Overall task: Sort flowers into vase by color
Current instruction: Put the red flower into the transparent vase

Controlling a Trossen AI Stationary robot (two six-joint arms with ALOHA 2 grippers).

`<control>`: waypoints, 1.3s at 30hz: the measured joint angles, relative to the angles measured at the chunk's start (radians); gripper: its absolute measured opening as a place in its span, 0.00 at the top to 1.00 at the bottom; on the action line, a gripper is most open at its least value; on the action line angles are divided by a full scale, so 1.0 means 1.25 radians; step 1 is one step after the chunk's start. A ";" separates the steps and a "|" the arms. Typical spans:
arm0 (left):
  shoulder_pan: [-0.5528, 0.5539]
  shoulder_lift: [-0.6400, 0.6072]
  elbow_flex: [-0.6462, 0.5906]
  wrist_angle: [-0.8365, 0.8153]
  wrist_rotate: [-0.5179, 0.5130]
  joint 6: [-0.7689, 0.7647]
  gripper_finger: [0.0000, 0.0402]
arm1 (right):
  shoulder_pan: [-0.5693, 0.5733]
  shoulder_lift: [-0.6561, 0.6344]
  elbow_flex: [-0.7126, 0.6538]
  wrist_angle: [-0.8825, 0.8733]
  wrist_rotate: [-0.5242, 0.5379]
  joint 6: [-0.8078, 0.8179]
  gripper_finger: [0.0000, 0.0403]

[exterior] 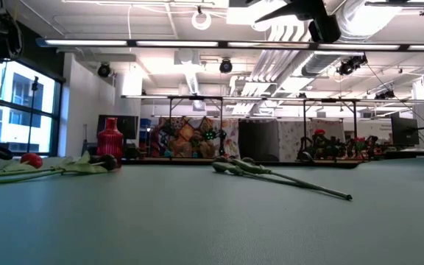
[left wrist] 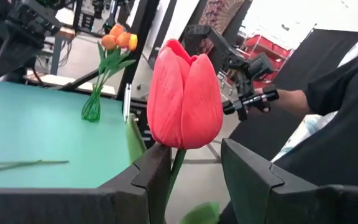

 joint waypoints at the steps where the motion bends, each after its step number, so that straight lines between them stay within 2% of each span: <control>1: 0.000 0.000 0.006 -0.017 0.004 -0.009 0.68 | 0.000 0.000 0.000 0.000 -0.005 0.000 0.72; 12: 0.000 0.001 0.074 -0.148 0.051 -0.119 0.68 | 0.000 0.000 0.000 0.000 -0.011 -0.004 0.72; 19: 0.000 0.001 0.100 -0.261 0.141 -0.242 0.68 | 0.000 0.000 0.000 -0.004 -0.011 -0.018 0.72; 30: 0.000 0.001 0.101 -0.258 0.151 -0.288 0.68 | -0.004 0.000 0.000 -0.016 -0.026 -0.015 0.72; 39: 0.001 0.001 0.101 -0.258 0.176 -0.337 0.61 | -0.004 0.000 0.000 -0.018 -0.038 -0.024 0.72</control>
